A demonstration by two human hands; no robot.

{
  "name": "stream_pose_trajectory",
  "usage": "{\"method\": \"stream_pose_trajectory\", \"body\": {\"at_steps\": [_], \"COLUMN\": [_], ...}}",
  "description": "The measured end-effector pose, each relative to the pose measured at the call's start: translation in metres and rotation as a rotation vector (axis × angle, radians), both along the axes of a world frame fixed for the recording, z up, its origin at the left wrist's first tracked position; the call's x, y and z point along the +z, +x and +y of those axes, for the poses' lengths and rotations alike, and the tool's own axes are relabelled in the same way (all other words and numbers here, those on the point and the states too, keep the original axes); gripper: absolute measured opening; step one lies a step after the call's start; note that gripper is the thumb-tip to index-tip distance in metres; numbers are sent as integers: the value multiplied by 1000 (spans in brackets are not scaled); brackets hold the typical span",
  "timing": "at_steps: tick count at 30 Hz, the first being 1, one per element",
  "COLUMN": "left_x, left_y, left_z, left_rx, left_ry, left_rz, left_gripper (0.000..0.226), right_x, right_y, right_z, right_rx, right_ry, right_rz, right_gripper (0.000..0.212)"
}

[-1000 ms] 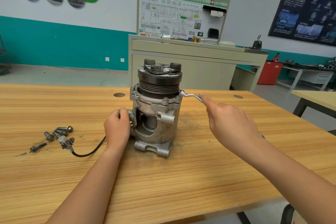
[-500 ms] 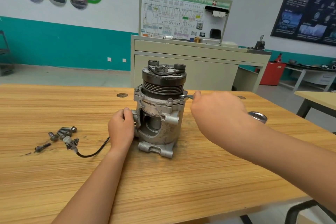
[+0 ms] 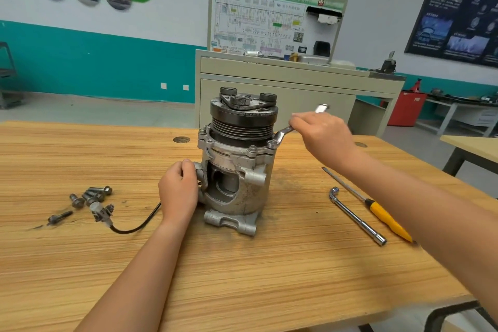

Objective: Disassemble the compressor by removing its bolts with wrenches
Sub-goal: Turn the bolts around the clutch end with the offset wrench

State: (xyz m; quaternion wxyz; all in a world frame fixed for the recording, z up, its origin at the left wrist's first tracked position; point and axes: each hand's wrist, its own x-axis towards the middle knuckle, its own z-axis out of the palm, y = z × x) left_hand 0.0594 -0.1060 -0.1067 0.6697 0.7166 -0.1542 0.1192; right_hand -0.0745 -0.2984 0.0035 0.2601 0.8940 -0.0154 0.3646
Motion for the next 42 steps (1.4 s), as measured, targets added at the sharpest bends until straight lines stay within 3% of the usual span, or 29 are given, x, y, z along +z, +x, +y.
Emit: {"method": "stream_pose_trajectory", "body": {"at_steps": [5, 9, 11, 15, 17, 24, 28, 34, 42], "left_x": [-1, -3, -2, -1, 1, 3, 1, -3, -3], "left_y": [2, 5, 6, 4, 1, -22, -37, -51, -58], "left_z": [0, -1, -1, 0, 1, 11, 20, 26, 30], "left_rx": [-21, -10, 18, 48, 48, 63, 30, -61, -96], "left_ry": [-8, 10, 34, 80, 93, 193, 264, 218, 208], "left_rz": [2, -9, -18, -60, -61, -1, 18, 20, -7], "left_gripper": [39, 34, 32, 41, 41, 33, 29, 31, 35], "right_x": [-12, -8, -2, 3, 1, 3, 3, 11, 11], "right_y": [33, 5, -17, -61, -70, -69, -64, -66, -58], "right_z": [4, 13, 19, 39, 49, 55, 65, 59, 71], "right_rx": [18, 62, 88, -108, -188, -352, -403, -389, -365], "right_ry": [134, 690, 917, 724, 660, 515, 410, 461, 474], "right_rz": [-20, -224, -231, 190, 291, 261, 380, 249, 319], "right_gripper": [25, 30, 29, 30, 34, 37, 36, 28, 29]}}
